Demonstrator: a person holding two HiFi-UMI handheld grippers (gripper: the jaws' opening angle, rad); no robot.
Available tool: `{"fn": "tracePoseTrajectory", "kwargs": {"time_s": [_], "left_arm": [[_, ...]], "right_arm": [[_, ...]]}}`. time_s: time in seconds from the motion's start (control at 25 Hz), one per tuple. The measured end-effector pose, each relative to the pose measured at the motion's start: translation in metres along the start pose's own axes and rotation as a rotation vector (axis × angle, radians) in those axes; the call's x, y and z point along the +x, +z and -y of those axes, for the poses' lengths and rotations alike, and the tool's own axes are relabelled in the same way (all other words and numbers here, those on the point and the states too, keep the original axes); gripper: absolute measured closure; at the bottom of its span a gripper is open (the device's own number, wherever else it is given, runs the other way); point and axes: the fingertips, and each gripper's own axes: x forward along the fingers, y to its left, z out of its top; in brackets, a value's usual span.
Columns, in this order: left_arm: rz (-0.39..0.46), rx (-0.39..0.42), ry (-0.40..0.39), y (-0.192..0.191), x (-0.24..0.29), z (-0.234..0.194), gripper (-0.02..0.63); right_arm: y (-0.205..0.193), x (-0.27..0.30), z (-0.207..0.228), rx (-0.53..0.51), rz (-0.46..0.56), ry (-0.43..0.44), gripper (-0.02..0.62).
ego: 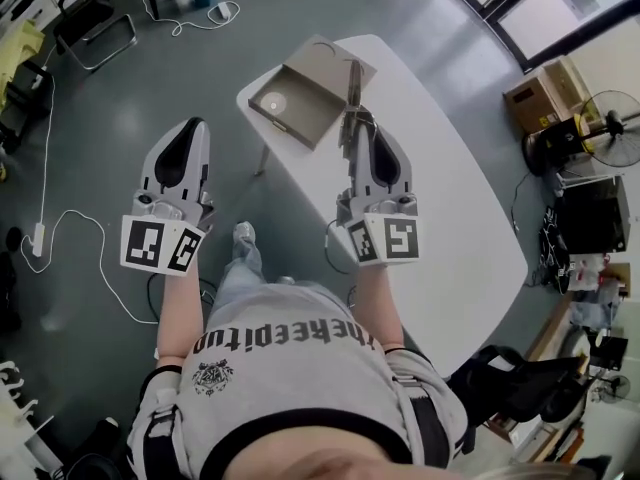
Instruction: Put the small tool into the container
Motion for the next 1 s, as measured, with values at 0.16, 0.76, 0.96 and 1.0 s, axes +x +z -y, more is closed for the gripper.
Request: {"fn": "tracePoseTrajectory", "kwargs": {"time_s": [0.16,0.76,0.96,1.0], "left_arm": [[-0.008,-0.004,-0.034,-0.005,0.035,-0.027,0.592],[-0.022,-0.042,-0.162,-0.027,0.13,-0.107,0.592],[-0.027,-0.058,-0.192,-0.036,0.151,-0.127,0.592],[-0.029,-0.062,-0.197,-0.039,0.155,-0.131,0.592]], "right_arm": [[-0.007,0.038,0.005,-0.007,0.0,-0.027,0.571],[-0.046,0.142,0.01,-0.036,-0.041,-0.135,0.571],[-0.068,0.164,0.011,-0.053,-0.086,-0.16,0.571],[-0.074,0.168,0.011,-0.057,-0.099,-0.165,0.571]]}}
